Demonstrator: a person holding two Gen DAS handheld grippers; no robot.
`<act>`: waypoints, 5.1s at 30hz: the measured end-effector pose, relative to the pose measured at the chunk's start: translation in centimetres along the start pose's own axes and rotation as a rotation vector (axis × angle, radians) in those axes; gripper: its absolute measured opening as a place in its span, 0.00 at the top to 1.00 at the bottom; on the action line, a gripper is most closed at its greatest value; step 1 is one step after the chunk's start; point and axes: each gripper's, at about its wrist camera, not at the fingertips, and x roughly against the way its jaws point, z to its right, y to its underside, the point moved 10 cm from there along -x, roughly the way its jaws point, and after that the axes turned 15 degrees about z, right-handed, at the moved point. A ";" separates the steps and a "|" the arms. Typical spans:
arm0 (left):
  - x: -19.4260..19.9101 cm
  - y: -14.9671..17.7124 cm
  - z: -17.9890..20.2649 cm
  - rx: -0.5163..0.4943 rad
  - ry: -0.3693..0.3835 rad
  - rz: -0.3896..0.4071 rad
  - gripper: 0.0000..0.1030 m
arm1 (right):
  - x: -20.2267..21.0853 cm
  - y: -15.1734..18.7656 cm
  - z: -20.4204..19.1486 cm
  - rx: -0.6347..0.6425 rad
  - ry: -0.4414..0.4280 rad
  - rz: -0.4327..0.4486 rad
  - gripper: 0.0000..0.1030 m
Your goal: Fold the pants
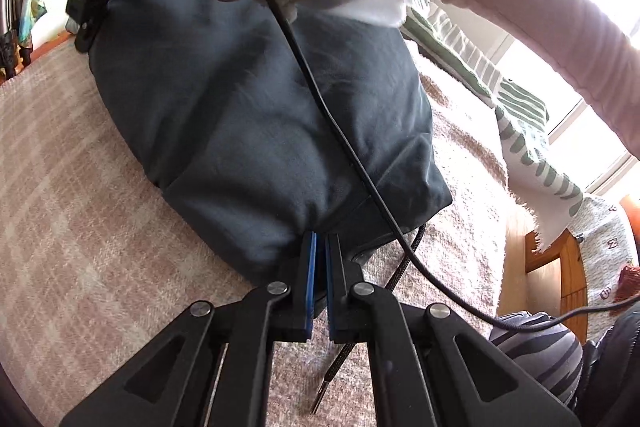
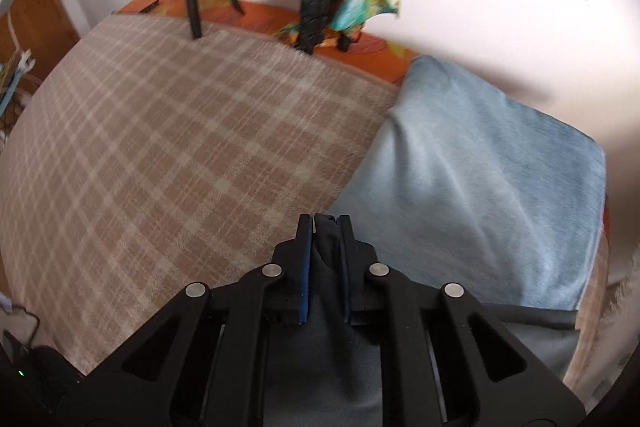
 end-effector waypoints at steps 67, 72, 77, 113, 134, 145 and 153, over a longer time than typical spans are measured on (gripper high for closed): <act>-0.1 -10.7 -16.4 0.160 -0.310 0.069 0.99 | 15.5 16.5 -9.2 -0.214 -0.299 0.020 0.36; 3.1 -9.4 -14.7 0.244 -0.244 0.098 0.99 | 19.0 15.0 -0.2 -0.350 -0.125 0.173 0.13; 3.5 -5.6 -13.0 0.317 -0.196 0.001 0.99 | 18.3 16.9 7.7 -0.476 0.000 0.155 0.03; 0.2 -5.7 -13.3 0.419 -0.121 0.125 0.98 | 10.1 18.1 8.8 -0.602 -0.137 0.100 0.42; 0.9 -9.3 -8.9 0.341 -0.043 0.223 0.98 | 13.0 14.0 3.7 -0.567 -0.169 0.174 0.70; 2.8 -13.7 -6.2 0.251 -0.030 0.299 0.99 | 16.5 7.9 3.0 -0.469 -0.157 0.292 0.71; 4.8 -19.6 -7.3 0.149 -0.067 0.366 0.99 | 17.1 2.0 6.0 -0.412 -0.109 0.361 0.71</act>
